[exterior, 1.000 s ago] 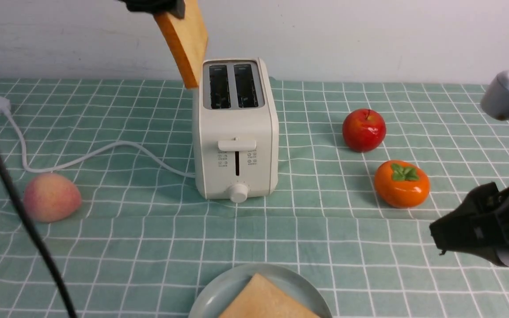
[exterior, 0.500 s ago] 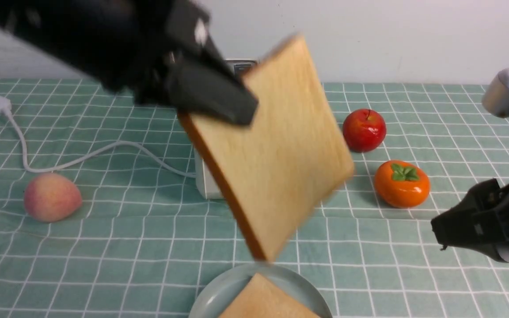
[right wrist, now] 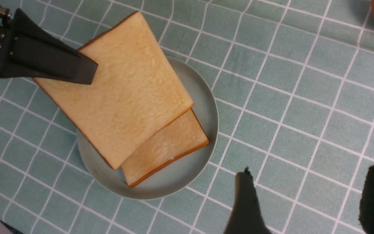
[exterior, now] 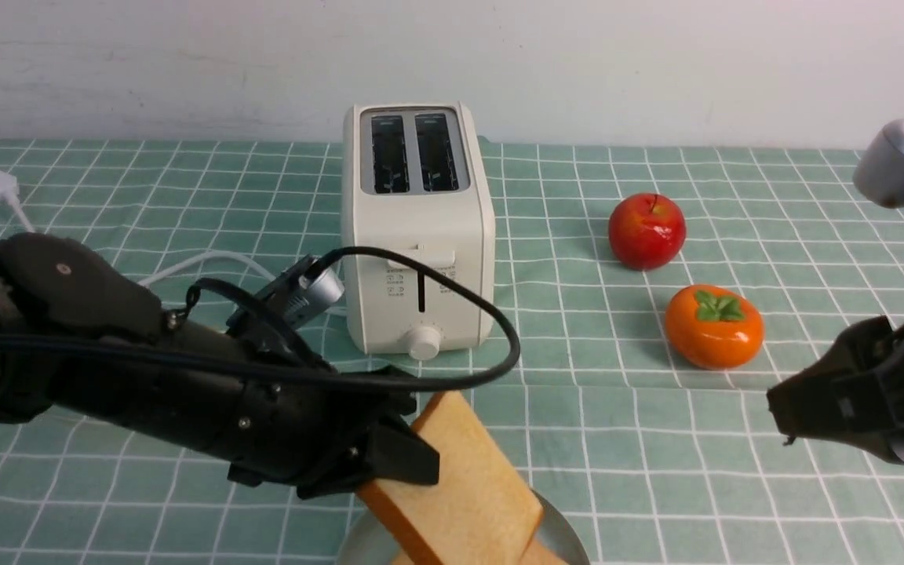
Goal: Take toasted bread from bread machine on blue coffee table place on plate.
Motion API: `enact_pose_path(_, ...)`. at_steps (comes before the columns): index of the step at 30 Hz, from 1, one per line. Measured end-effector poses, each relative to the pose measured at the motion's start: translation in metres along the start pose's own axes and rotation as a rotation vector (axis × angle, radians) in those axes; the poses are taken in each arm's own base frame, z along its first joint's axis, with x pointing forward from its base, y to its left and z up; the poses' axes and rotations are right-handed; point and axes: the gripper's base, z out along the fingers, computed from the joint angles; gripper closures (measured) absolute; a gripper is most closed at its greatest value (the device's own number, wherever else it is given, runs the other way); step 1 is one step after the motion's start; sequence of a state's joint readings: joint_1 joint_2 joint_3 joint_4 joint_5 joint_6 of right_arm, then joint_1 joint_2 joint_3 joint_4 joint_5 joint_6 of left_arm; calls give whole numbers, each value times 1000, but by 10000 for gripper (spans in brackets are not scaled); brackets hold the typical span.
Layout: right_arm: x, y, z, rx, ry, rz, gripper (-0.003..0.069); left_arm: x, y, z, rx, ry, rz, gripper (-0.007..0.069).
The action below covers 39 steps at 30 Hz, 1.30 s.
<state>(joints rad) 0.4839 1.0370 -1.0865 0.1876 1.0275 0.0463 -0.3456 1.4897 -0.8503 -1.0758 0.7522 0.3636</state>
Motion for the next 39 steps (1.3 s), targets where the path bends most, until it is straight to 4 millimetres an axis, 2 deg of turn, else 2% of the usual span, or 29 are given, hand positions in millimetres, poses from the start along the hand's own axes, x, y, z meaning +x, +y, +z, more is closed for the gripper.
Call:
enact_pose_path(1, 0, 0, 0, -5, 0, 3, 223, -1, 1, 1, 0, 0, -6, 412)
enact_pose_path(2, 0, 1, 0, -12, 2, 7, 237, -1, 3, 4, -3, 2, -10, 342)
enact_pose_path(3, 0, 1, 0, -12, 2, 7, 237, -1, 3, 4, -4, 3, -9, 342)
enact_pose_path(4, 0, 2, 0, -17, 4, 11, 253, -2, 4, 5, -9, -1, -4, 242)
enact_pose_path(5, 0, 2, 0, -25, 4, 15, 267, -3, 5, 6, -15, -10, 4, 172)
enact_pose_path(7, 0, 3, 0, -31, 5, 19, 274, -4, 6, 6, -26, -18, 19, 114)
enact_pose_path(9, 1, 4, 0, -40, 9, 24, 295, -10, 12, 2, -103, -78, 96, -6)
enact_pose_path(11, 1, 4, 0, -44, 13, 26, 302, -14, 14, -3, -137, -108, 122, -24)
enact_pose_path(14, 2, 2, 0, -25, 25, 21, 336, -42, 22, -37, -240, -257, 104, -36)
enact_pose_path(15, 2, 2, 0, -22, 26, 21, 339, -44, 23, -39, -240, -267, 102, -36)
enact_pose_path(17, 4, -4, 0, 46, 44, 43, 398, -62, 30, -72, -273, -327, 0, -11)
enact_pose_path(20, 7, -17, -8, 198, 20, 108, 533, -67, 34, -113, -271, -336, -114, 76)
enact_pose_path(23, 17, -30, -22, 335, -67, 183, 657, -56, 23, -128, -213, -334, -119, 202)
enact_pose_path(25, 28, -36, -34, 381, -135, 225, 676, -46, 8, -130, -149, -333, -74, 305)
enact_pose_path(27, 46, -41, -45, 412, -211, 262, 678, -26, -14, -127, -64, -313, 24, 438)
enact_pose_path(28, 57, -43, -49, 418, -248, 273, 678, -17, -22, -126, -39, -301, 64, 487)
enact_pose_path(29, 58, -44, -47, 420, -246, 274, 678, -15, -23, -125, -34, -299, 75, 498)
enact_pose_path(30, 75, -47, -52, 420, -289, 282, 678, 2, -35, -124, -2, -281, 149, 577)
enact_pose_path(31, 88, -49, -54, 413, -320, 287, 678, 14, -42, -125, 15, -273, 194, 621)
enact_pose_path(34, 129, -54, -59, 391, -392, 300, 678, 50, -53, -135, 27, -256, 285, 638)
enact_pose_path(37, 160, -59, -58, 377, -456, 300, 677, 83, -52, -151, 4, -275, 307, 638)
enact_pose_path(38, 167, -61, -56, 375, -477, 296, 677, 95, -49, -156, -8, -289, 306, 638)
enact_pose_path(39, 170, -61, -57, 372, -491, 296, 677, 95, -48, -155, -13, -285, 299, 638)
